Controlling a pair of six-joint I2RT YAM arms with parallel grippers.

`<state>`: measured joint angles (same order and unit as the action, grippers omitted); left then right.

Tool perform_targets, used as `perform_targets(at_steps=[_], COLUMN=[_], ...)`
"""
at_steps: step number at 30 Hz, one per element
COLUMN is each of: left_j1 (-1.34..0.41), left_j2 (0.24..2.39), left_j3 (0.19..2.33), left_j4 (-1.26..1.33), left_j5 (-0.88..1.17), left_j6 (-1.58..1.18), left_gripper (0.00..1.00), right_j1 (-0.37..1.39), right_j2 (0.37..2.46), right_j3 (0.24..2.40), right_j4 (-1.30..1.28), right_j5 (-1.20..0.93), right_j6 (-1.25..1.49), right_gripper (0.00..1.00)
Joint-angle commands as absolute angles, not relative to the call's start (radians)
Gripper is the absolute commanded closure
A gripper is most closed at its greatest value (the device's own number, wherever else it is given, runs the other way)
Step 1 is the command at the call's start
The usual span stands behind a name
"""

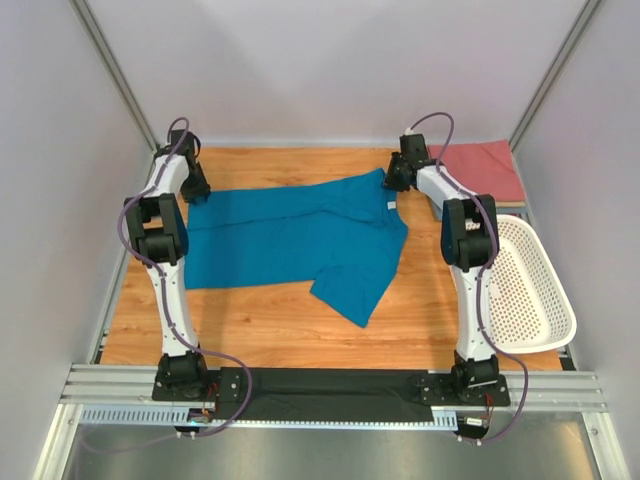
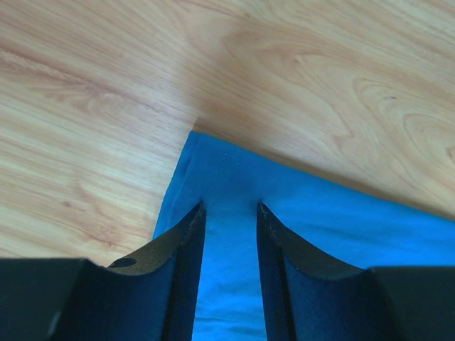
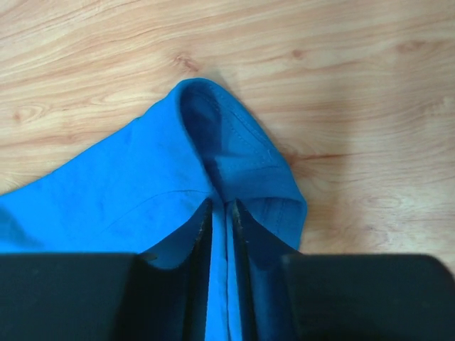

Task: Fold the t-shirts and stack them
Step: Fold the tshirt

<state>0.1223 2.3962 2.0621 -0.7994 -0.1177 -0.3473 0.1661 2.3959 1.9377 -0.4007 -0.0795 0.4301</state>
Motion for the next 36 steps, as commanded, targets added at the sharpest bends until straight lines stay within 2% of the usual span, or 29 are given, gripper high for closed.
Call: perform_targets(at_steps=[1, 4, 12, 16, 22, 26, 32, 34, 36], left_j1=[0.143, 0.143, 0.146, 0.146, 0.144, 0.14, 0.094, 0.068, 0.052], left_j2=[2.425, 2.431, 2.43, 2.407, 2.301, 2.211, 2.056, 2.002, 1.959], left_j3=[2.068, 2.066, 2.063, 2.062, 2.065, 2.04, 1.837, 1.744, 1.676], left_j4=[-0.834, -0.841, -0.851, -0.857, -0.827, -0.85, -0.81, -0.782, -0.749], left_j5=[-0.146, -0.153, -0.187, -0.158, -0.029, 0.014, 0.032, 0.06, 0.089], left_j6=[-0.38, -0.394, -0.399, -0.417, -0.405, -0.402, -0.379, -0.367, -0.359], left_gripper=[0.57, 0.57, 0.57, 0.57, 0.56, 0.55, 0.55, 0.55, 0.55], right_j1=[0.167, 0.166, 0.164, 0.173, 0.176, 0.176, 0.193, 0.219, 0.238], right_j2=[2.393, 2.376, 2.206, 2.164, 2.115, 2.065, 2.023, 2.031, 2.054], right_j3=[1.924, 1.901, 1.61, 1.585, 1.647, 1.675, 1.625, 1.628, 1.647], right_j4=[-0.35, -0.397, -0.316, -0.307, -0.276, -0.301, -0.396, -0.446, -0.529], right_j5=[-0.055, -0.002, 0.155, 0.19, 0.094, -0.033, -0.377, -0.434, -0.391], right_j6=[0.508, 0.561, 0.721, 0.741, 0.597, 0.409, 0.148, 0.02, -0.049], right_gripper=[0.83, 0.91, 0.93, 0.92, 0.81, 0.69, 0.63, 0.63, 0.63])
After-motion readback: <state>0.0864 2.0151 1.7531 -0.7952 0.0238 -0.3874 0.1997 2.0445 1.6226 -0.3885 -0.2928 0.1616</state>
